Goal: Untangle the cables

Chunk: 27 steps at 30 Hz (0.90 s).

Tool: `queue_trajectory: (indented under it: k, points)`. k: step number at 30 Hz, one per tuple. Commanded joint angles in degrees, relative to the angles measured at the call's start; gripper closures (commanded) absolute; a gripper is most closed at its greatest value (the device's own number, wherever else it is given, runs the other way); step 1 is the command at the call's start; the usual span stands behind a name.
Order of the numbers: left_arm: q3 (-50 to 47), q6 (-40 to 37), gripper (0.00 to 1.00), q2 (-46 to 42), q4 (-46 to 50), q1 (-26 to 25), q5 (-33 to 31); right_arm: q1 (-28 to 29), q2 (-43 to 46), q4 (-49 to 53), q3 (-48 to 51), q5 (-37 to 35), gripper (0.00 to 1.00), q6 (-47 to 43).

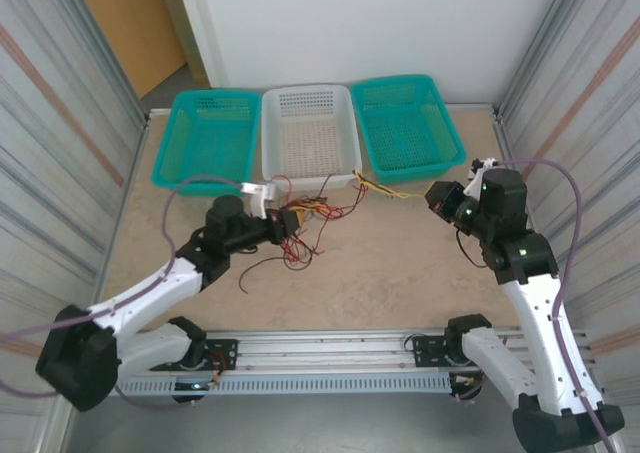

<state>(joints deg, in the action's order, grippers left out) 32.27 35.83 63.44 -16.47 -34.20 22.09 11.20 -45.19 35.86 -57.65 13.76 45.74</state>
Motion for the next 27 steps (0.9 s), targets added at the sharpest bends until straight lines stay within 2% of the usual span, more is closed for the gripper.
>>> queue_trajectory:
  k: [1, 4, 6, 7, 11, 14, 17, 19, 21, 24, 27]
  points:
    - [1.77, -4.38, 1.00, 7.63, 0.53, -1.53, -2.58, 2.17, -0.17, 1.23, -2.03, -0.80, 1.00, -2.00]
    - [3.41, -4.55, 1.00, 14.14, -2.31, -2.11, -3.07, 3.09, -1.75, 2.22, -2.28, -2.59, 1.00, -2.14]
    - [4.52, -4.61, 0.70, 16.62, -2.48, -2.26, -3.24, 3.29, -2.65, 2.46, -2.30, -2.60, 1.00, -2.40]
    - [4.56, -4.49, 0.61, 16.80, -2.57, -2.28, -3.50, 3.43, -2.87, 2.38, -2.29, -2.60, 1.00, -2.39]
    - [2.52, -5.65, 0.31, 11.80, -1.77, -2.36, -3.80, 3.82, -3.49, 2.84, -2.89, -3.58, 1.00, -3.07]
    - [2.50, -9.73, 0.15, 3.68, 5.39, -2.29, -5.45, 3.79, -4.09, 3.97, -3.80, -4.59, 1.00, -4.11]
    - [3.99, -16.67, 0.08, -5.63, 13.92, -2.45, -8.14, 3.82, -4.94, 5.05, -5.03, -4.64, 1.00, -5.08]
    - [3.64, -21.81, 0.10, -10.47, 13.99, -2.60, -6.66, 3.83, -5.66, 6.02, -6.16, -4.29, 1.00, -5.65]
    - [3.27, -28.47, 0.11, -12.81, 12.09, -5.88, -7.95, 3.83, -6.29, 6.39, -7.22, -3.09, 1.00, -6.11]
    - [4.87, -39.30, 0.08, -9.38, 8.21, -13.65, -15.68, 3.90, -6.95, 6.57, -8.41, -1.02, 1.00, -6.47]
    - [8.40, -42.87, 0.08, -1.04, 3.12, -15.63, -16.50, 4.00, -7.19, 6.67, -8.95, 0.71, 1.00, -6.40]
